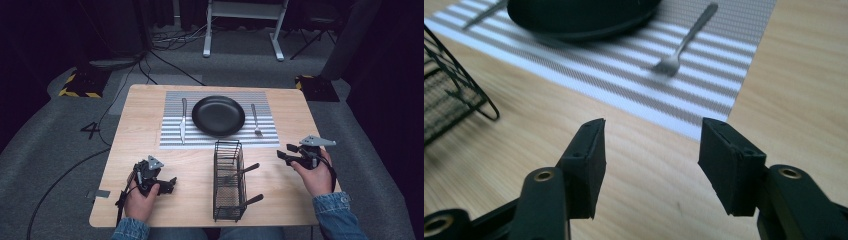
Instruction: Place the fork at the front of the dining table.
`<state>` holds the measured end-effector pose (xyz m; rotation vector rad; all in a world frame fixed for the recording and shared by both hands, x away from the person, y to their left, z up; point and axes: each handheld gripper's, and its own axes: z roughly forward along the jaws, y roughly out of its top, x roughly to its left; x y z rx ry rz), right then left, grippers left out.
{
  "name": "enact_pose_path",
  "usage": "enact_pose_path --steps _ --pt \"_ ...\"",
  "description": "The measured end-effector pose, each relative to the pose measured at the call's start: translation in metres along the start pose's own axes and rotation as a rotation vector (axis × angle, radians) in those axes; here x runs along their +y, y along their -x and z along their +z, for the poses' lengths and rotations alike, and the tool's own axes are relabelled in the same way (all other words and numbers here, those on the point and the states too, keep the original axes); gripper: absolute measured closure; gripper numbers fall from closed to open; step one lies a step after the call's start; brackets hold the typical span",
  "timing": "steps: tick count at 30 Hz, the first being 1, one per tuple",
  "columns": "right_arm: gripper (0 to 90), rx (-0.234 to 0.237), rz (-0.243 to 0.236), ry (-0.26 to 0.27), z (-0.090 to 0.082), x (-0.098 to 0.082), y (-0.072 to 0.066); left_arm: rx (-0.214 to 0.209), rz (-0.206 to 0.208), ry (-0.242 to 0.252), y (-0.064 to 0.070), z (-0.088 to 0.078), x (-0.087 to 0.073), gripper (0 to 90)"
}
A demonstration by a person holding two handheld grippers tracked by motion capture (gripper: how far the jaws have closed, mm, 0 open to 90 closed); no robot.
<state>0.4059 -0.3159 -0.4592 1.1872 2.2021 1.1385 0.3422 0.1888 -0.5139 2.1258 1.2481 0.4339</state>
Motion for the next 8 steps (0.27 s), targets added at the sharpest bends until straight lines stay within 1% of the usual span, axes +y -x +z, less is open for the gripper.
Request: enact_pose_path --steps 1,2,5,6,7,8 --pt "45.3 -0.007 -0.003 -0.006 0.001 -0.005 0.000 -0.001 0.000 0.001 0.000 0.000 0.000 0.0" --pt "45.3 -0.007 -0.003 -0.006 0.001 -0.005 0.000 -0.001 0.000 0.001 0.000 0.000 0.000 0.0" --pt "45.2 -0.026 0.001 -0.024 0.005 -0.022 0.001 -0.001 0.000 0.000 0.000 0.000 0.000 0.0" --pt "45.2 -0.027 0.012 -0.039 0.008 -0.034 0.001 -0.001 0.000 0.001 0.000 0.000 0.000 0.0" --pt "45.2 -0.027 0.012 -0.039 0.008 -0.034 0.001 -0.001 0.000 0.001 0.000 0.000 0.000 0.0" --pt "44.8 -0.034 0.012 -0.048 0.010 -0.042 0.001 -0.001 0.000 0.001 0.000 0.000 0.000 0.0"
